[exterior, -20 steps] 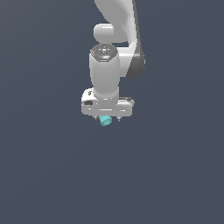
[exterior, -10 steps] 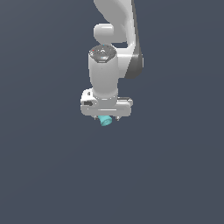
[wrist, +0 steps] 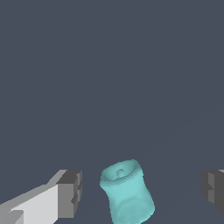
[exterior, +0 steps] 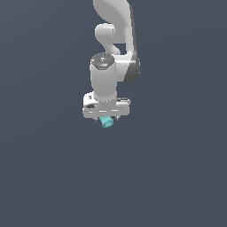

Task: Pick up the object and move it to a goal position.

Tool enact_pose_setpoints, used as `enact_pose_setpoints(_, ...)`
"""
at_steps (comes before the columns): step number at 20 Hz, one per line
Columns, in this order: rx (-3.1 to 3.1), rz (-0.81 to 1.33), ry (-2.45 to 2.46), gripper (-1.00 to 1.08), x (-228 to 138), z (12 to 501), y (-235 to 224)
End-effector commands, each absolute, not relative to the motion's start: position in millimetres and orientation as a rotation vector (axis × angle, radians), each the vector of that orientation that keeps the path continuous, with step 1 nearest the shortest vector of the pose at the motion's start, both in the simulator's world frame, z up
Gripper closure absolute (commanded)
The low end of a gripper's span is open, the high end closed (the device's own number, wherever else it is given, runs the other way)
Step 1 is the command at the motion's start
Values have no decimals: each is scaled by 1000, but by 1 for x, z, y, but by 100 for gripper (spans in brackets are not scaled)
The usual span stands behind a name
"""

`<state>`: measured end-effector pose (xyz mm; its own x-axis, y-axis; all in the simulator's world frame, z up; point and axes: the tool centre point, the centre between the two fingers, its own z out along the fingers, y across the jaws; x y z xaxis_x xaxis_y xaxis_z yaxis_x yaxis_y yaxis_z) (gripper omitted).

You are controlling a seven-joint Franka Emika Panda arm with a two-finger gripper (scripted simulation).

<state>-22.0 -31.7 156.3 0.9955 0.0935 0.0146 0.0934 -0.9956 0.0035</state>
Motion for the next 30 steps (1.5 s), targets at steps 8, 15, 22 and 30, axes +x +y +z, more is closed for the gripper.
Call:
enact_pose_setpoints(8,3103,8,471,-92,-70,114,-41)
enact_pose_setpoints(15,3079,2,621,-92,-95,96,-43)
enact_pose_setpoints(22,3069,0,672,-92,-103,91,-44)
enact_pose_setpoints(30,3070,0,667,-92,-103,77,-44)
